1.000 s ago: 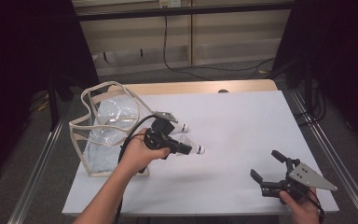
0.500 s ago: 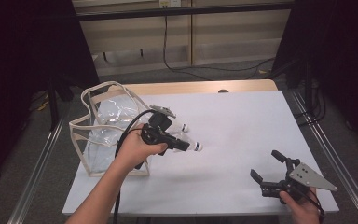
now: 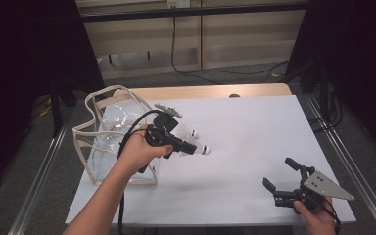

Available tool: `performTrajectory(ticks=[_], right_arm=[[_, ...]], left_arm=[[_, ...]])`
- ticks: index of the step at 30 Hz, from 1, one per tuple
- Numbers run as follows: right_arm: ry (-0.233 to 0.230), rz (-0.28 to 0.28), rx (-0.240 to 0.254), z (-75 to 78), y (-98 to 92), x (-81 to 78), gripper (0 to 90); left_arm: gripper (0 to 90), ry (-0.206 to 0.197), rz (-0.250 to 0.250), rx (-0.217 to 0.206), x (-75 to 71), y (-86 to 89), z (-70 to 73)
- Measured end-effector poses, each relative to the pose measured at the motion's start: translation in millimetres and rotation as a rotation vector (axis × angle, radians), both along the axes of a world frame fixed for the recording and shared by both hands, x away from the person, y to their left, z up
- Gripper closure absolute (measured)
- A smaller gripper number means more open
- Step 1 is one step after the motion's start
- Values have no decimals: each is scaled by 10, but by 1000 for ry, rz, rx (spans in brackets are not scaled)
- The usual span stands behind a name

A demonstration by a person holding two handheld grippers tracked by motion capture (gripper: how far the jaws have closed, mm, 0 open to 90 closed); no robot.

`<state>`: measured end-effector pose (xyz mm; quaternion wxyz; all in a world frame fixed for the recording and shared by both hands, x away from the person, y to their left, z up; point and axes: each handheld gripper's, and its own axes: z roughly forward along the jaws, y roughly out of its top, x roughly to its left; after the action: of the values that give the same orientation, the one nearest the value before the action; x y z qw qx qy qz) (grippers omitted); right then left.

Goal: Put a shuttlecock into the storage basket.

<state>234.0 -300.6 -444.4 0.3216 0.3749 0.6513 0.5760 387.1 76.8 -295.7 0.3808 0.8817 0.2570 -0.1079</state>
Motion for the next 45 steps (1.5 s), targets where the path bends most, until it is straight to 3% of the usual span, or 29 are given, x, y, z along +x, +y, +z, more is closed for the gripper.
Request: performTrajectory(ticks=[23, 45], right_arm=[[-6, 2, -1, 4, -4, 0, 6], [-4, 4, 0, 2, -3, 0, 6]], left_arm=[[900, 10, -6, 20, 73, 27, 169], [900, -17, 9, 49, 126, 87, 322]])
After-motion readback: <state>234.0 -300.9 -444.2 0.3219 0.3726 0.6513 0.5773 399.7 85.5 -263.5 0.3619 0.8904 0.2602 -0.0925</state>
